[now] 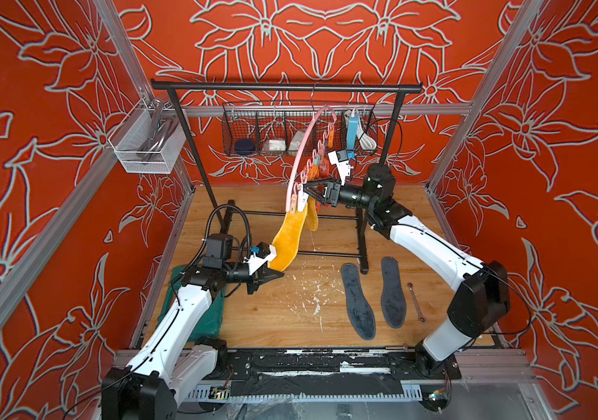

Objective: Take the shoe insoles off the hanger
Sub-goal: Open the clamp at the hanger.

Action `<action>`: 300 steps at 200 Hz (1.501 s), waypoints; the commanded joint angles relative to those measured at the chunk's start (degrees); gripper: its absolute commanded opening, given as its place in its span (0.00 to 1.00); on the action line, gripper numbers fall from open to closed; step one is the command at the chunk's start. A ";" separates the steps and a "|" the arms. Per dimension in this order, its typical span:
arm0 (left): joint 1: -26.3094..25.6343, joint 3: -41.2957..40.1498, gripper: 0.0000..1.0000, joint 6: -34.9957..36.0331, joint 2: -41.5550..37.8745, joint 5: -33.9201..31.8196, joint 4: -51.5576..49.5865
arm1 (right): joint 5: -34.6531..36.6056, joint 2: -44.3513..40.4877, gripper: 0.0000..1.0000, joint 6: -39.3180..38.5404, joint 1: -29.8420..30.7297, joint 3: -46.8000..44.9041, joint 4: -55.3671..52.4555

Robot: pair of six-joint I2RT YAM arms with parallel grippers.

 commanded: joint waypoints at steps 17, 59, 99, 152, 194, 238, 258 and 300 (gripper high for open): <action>-0.44 -1.14 0.00 1.37 0.26 -0.04 -0.94 | -0.33 0.46 0.40 0.02 0.49 1.83 2.77; -0.54 -3.11 0.00 6.43 -0.37 -3.25 -2.06 | 0.70 0.42 0.35 0.38 0.50 1.32 2.70; -2.04 -6.11 0.00 11.35 -0.08 -8.04 -3.13 | 1.19 -0.10 0.34 0.09 0.51 0.37 2.55; -3.21 -9.65 0.00 14.65 -2.72 -11.03 -3.72 | 2.84 -2.35 0.54 -4.26 0.34 -2.45 -1.29; -3.91 -10.65 0.00 17.09 -3.48 -12.12 -6.27 | 6.35 -6.93 0.62 -8.64 0.03 -8.42 -3.79; -5.52 -12.73 0.00 20.09 -3.93 -15.00 -7.07 | 10.00 -12.90 0.68 -13.55 -0.53 -13.15 -8.00; -5.93 -12.94 0.00 20.19 -3.91 -15.00 -6.90 | 12.39 -15.12 0.69 -15.62 -0.76 -14.74 -10.11; -6.96 -13.64 0.00 19.51 -4.68 -15.85 -6.36 | 19.75 -21.00 0.71 -17.99 -0.98 -19.96 -12.96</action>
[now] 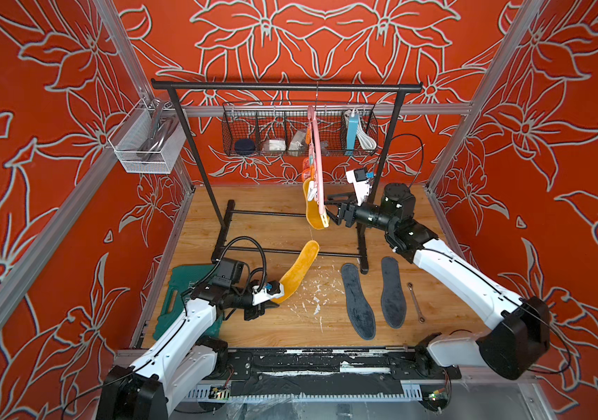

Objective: Take the shoe insoles off the hanger
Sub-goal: Open the clamp at the hanger, then place the insole at the center of the board.

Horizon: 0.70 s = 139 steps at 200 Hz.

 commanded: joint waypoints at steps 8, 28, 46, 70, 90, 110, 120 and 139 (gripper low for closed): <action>-0.65 -0.53 0.00 0.98 -1.04 0.63 -0.44 | 7.00 -4.71 0.71 -4.26 -0.39 -3.21 -4.21; -0.99 -0.85 0.00 0.27 -0.76 1.15 -0.20 | 9.72 -8.29 0.72 -8.07 -0.39 -5.60 -7.63; -1.09 -1.41 0.00 -0.05 -1.64 1.43 -0.22 | 12.49 -11.65 0.72 -10.62 -0.35 -9.10 -9.22; -1.20 -1.84 0.00 -0.26 -1.33 1.87 -0.18 | 13.09 -16.16 0.74 -13.74 -0.40 -14.39 -10.76; -1.18 -1.80 0.00 -0.56 -2.34 1.89 -0.86 | 9.73 -20.02 0.75 -15.14 -0.37 -20.01 -8.24; -1.20 -0.99 0.00 -0.21 -1.69 1.92 -1.71 | 8.58 -23.04 0.76 -16.80 -0.36 -23.81 -8.90; -1.18 -0.55 0.00 0.22 -1.73 1.83 -2.21 | 8.40 -24.22 0.76 -15.77 -0.31 -24.94 -10.27; -1.15 -0.31 0.00 1.42 -1.82 1.63 -3.45 | 6.62 -25.57 0.75 -7.80 -0.16 -28.41 -9.13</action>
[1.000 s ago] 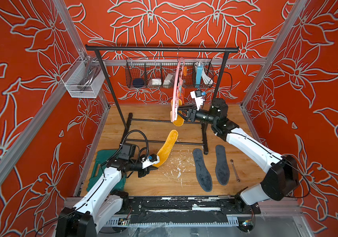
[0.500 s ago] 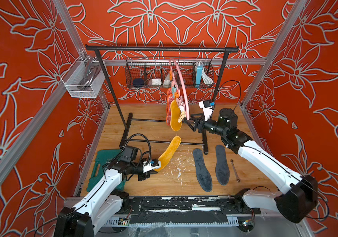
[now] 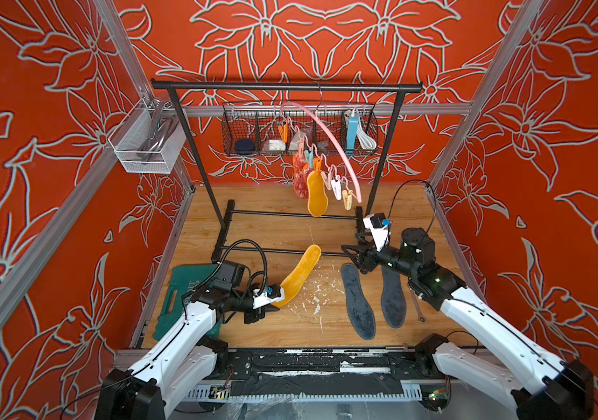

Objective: Take the shoe insoles off the hanger
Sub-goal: Place the insole at the center of the board.

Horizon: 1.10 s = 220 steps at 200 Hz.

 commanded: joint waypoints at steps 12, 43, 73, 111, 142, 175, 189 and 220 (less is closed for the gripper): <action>-0.19 1.12 0.00 3.11 -0.23 1.65 -3.13 | -6.96 -2.67 0.75 10.57 0.08 -6.46 4.20; -0.85 1.64 0.00 13.93 -0.96 -0.64 -9.12 | -7.19 -3.52 0.78 10.58 0.22 -10.76 3.39; -2.20 0.15 0.00 20.41 -0.28 -2.30 -9.78 | -10.80 -0.16 0.81 4.92 0.56 -10.45 1.30; -2.64 -0.45 0.00 21.74 -0.39 -1.91 -9.98 | -9.89 5.12 0.80 3.80 1.91 -11.74 5.60; -2.88 -0.34 0.00 20.73 -0.84 -1.86 -10.57 | -12.70 7.08 0.80 -0.98 4.99 -11.74 8.24; -3.00 -1.43 0.00 21.76 -0.82 -2.57 -9.69 | -13.86 3.65 0.82 -7.53 7.24 -12.18 6.82; -3.00 -1.28 0.00 20.92 -1.23 -2.58 -9.70 | -9.30 1.67 0.82 -8.41 7.33 -11.76 4.60; -3.00 -1.60 0.00 20.68 -1.12 -2.66 -8.64 | -3.68 -3.79 0.82 -12.15 7.33 -10.71 -1.53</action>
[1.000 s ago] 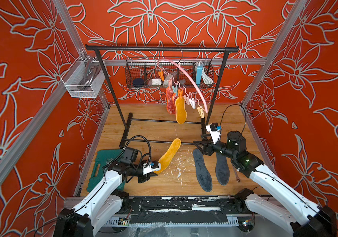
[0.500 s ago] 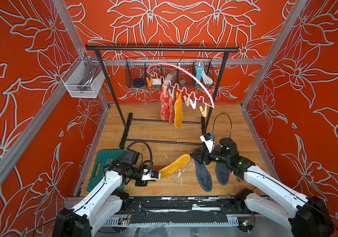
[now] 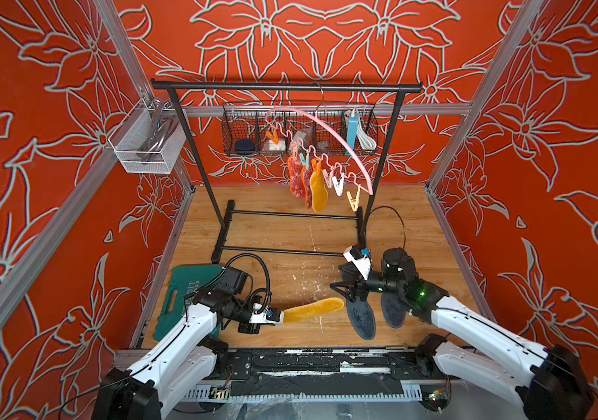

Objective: Take the shoe insoles off the hanger
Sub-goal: Place the insole at the center of the board.

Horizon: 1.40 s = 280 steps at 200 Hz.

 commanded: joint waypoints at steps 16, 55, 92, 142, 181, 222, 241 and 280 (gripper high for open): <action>-0.34 -0.04 0.00 -0.03 -1.13 0.64 -0.64 | 4.95 -6.96 0.83 -8.66 0.30 1.23 -8.63; -0.29 -0.30 0.00 0.15 -1.44 0.75 -0.15 | 3.96 -12.56 0.84 -18.08 0.30 7.44 -22.06; -0.40 -0.32 0.00 0.47 -1.37 1.17 -0.38 | -2.78 -11.98 0.84 -24.13 0.45 8.49 -24.86; -0.42 -0.23 0.00 -0.15 -1.90 0.99 -0.18 | -4.57 -6.46 0.84 -24.23 3.55 7.10 -18.07; -0.36 -0.40 0.00 -0.72 -1.50 0.91 0.26 | -8.58 -0.43 0.80 -22.50 6.33 6.24 -13.03; -0.39 0.39 0.00 -3.43 -1.24 1.39 0.65 | -8.44 5.11 0.68 -17.25 7.72 5.97 -8.51; -0.39 0.63 0.00 -4.09 -1.04 1.77 1.03 | -10.22 7.30 0.67 -17.33 7.90 5.83 -8.19; -0.38 1.17 0.00 -5.29 -0.45 2.14 1.05 | -11.27 9.24 0.47 -18.39 8.25 6.76 -8.85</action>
